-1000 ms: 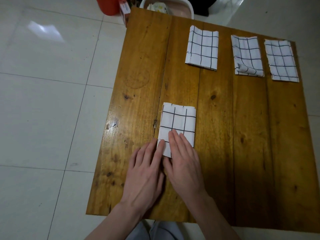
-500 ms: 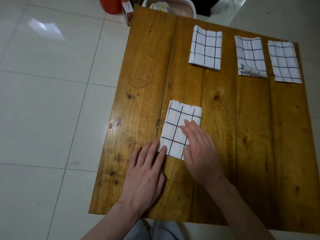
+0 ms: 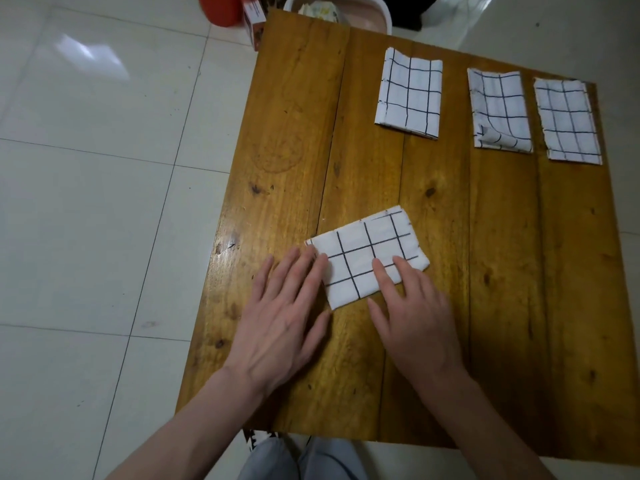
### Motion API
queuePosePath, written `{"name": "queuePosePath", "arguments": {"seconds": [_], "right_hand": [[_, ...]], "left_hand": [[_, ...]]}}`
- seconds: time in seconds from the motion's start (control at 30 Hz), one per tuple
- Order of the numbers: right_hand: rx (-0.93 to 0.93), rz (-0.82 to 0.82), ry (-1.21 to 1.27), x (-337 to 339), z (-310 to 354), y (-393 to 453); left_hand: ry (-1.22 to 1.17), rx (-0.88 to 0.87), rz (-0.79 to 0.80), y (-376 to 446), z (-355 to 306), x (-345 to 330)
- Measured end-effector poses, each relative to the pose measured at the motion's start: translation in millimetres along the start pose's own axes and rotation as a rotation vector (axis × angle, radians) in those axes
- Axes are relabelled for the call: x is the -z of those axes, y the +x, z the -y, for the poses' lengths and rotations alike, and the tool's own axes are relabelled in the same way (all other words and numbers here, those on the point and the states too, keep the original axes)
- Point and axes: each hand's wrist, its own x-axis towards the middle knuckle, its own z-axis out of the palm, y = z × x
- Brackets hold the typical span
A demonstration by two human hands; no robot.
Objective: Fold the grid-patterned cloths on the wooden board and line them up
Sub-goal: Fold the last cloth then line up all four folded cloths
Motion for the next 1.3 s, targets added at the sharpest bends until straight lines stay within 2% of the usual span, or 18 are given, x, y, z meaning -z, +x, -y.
{"name": "queuePosePath", "arguments": {"seconds": [0.13,0.27,0.33,0.4,0.47,0.57,0.87,1.3], "right_hand": [[-0.144,0.014,0.007,4,29,-8],[-0.209,-0.038,0.067,7,36,-7],[-0.149,-0.109,0.108,7,32,-10],[-0.004,-0.127,0.151,4,28,-18],[0.127,-0.071,0.175,0,24,-29],[0.21,0.016,0.173,-8,20,-42],[0.217,0.139,0.173,-21,17,-38],[0.18,0.115,0.171,-29,-8,-43]], "left_hand": [[0.016,-0.083,0.023,-7,-16,-8],[0.07,-0.066,0.067,-16,-24,-20],[0.072,-0.044,0.063,-17,-25,-22],[0.066,-0.032,0.043,-17,-27,-21],[0.056,-0.03,0.025,-19,-31,-21],[0.044,-0.032,0.016,-24,-38,-24],[0.069,0.015,-0.006,-27,-48,-34],[0.076,0.069,0.007,-27,-47,-39]]}}
